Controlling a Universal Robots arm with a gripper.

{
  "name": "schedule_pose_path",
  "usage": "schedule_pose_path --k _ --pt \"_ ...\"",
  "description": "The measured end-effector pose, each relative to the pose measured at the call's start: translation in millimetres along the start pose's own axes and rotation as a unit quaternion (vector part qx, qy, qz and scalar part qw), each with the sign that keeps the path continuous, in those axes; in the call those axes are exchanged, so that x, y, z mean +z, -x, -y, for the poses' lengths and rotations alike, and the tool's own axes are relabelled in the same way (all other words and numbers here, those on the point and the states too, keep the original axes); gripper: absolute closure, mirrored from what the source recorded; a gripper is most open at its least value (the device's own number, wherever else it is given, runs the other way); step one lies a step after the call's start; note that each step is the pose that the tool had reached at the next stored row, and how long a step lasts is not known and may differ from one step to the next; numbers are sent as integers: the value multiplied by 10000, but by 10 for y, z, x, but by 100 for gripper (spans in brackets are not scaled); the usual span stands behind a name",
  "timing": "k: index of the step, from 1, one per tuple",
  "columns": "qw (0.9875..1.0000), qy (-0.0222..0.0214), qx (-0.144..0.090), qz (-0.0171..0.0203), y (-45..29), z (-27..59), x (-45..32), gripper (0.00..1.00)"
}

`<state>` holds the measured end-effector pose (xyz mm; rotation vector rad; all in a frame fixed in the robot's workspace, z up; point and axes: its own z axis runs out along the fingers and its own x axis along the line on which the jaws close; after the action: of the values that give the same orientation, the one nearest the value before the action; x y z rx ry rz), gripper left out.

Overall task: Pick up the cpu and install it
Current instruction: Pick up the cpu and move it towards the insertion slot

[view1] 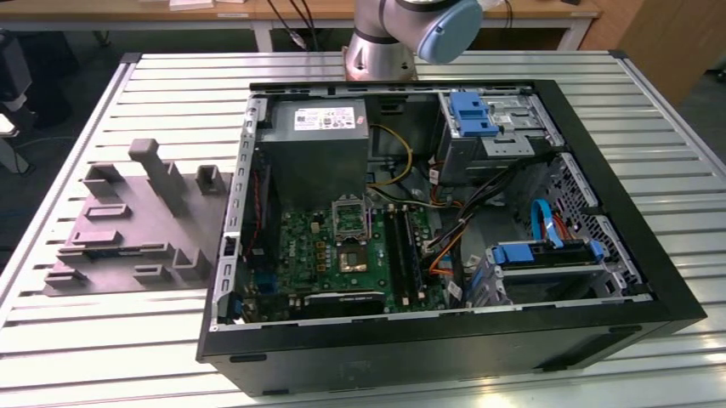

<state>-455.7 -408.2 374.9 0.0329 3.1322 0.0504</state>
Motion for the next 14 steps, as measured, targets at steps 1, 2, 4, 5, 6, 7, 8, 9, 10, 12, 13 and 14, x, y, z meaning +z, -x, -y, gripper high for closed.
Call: schedule_pose_path --k 1,2,4,5,6,7,8,9,10,12,13,14 --pt "10000 0 0 0 3 0 1 53" --pt "10000 0 0 0 6 0 0 53" --pt "10000 0 0 1 12 0 1 53" --pt "10000 0 0 1 15 0 1 53" --pt "10000 0 0 0 17 0 0 53" --pt "10000 0 0 0 19 0 1 53" --pt "10000 0 0 1 21 0 1 53" --pt "10000 0 0 1 23 0 1 53" --pt "10000 0 0 0 25 -1 1 53" --pt "10000 0 0 1 30 -1 1 53" --pt "10000 0 0 1 33 -1 1 53" --pt "10000 0 0 0 35 -1 1 53"
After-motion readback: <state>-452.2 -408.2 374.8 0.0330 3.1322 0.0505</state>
